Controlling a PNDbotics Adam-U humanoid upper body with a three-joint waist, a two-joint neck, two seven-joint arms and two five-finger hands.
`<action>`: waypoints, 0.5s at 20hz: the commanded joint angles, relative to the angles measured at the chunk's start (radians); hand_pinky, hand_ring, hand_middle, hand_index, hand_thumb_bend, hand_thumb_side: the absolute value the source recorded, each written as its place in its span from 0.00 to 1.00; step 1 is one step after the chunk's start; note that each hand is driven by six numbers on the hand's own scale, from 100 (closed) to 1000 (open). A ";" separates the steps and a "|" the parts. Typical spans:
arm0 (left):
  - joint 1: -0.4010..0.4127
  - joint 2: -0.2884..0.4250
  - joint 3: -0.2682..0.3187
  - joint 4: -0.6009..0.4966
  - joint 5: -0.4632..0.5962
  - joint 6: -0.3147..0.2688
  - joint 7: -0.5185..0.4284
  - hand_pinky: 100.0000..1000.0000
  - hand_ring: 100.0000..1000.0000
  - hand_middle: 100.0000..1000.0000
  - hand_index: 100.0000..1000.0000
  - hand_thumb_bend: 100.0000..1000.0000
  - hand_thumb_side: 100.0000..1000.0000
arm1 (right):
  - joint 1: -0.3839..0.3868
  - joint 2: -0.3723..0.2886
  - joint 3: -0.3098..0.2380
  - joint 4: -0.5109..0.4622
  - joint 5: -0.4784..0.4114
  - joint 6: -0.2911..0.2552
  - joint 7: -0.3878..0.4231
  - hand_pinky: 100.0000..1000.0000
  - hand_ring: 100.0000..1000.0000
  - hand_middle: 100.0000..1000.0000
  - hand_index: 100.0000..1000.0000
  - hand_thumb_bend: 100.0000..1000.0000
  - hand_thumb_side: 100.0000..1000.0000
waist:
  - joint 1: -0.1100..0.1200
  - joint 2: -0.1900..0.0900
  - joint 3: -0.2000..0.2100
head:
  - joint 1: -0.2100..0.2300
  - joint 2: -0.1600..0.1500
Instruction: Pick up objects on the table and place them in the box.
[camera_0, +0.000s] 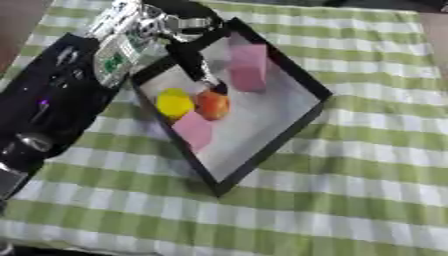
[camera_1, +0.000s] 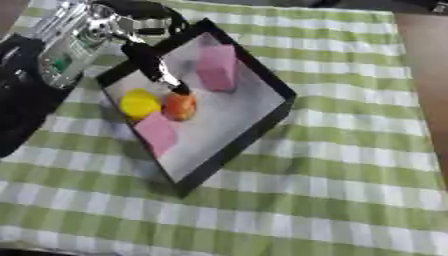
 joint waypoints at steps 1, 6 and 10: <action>-0.013 0.057 0.048 -0.051 0.036 0.055 0.055 0.86 0.82 0.80 0.88 0.59 0.49 | -0.005 -0.031 -0.012 -0.017 -0.007 -0.001 -0.005 0.79 0.63 0.64 0.76 0.46 0.19 | 0.010 -0.032 0.003 | 0.000 0.005; -0.013 0.137 0.118 -0.074 0.084 0.118 0.110 0.86 0.81 0.77 0.86 0.58 0.47 | 0.004 -0.038 -0.014 -0.017 -0.007 -0.001 -0.010 0.79 0.63 0.64 0.76 0.46 0.19 | 0.009 -0.033 0.015 | -0.018 0.005; -0.011 0.196 0.161 -0.054 0.096 0.138 0.125 0.86 0.81 0.78 0.87 0.59 0.46 | 0.009 -0.043 -0.016 -0.017 -0.007 -0.001 -0.013 0.79 0.63 0.65 0.76 0.47 0.19 | 0.007 -0.033 0.020 | -0.028 0.005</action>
